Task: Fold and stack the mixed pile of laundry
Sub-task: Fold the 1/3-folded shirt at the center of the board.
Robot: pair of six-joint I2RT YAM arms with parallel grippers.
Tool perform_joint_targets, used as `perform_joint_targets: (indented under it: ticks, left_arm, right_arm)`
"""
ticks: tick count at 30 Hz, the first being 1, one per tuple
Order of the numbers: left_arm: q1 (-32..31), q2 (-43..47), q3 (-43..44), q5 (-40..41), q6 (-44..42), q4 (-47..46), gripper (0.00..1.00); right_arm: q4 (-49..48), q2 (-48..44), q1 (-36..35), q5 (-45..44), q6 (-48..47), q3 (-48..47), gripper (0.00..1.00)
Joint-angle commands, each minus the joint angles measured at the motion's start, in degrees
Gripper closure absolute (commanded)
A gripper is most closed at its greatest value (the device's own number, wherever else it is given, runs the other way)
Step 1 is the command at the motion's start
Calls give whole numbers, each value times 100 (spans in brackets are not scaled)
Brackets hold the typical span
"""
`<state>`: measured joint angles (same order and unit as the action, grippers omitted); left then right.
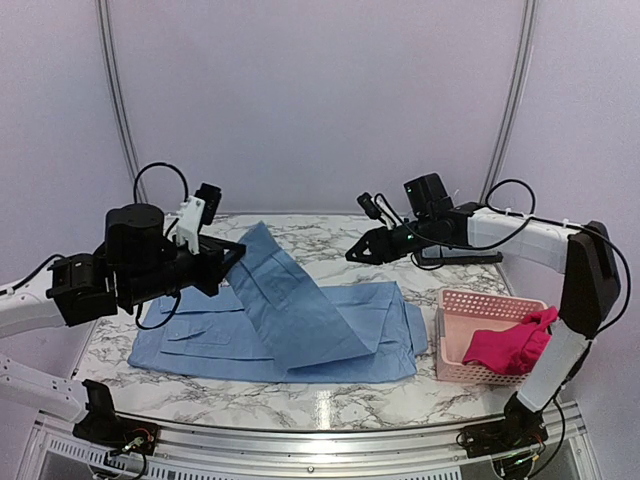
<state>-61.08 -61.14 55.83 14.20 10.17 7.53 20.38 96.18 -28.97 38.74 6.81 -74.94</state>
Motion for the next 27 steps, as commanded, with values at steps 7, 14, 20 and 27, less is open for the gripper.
perform_joint_targets:
  ticks: [7,14,20,27]
  left_arm:
    - [1780,645,-1637,853,2749,-563,100]
    - [2185,589,-2277,1098,3417,-268,100]
    - [2617,726,-2734,1193,3723,-59,100]
    - [3003,435,-2708,1095,3805,493,51]
  right_arm:
    - [430,474,39,-605,141,-259,54]
    - [692,698,28,-754,180,-276,56]
    - [800,701,2,-666,206,-235,57]
    - [1159,545,-253,-840,274,-267,59]
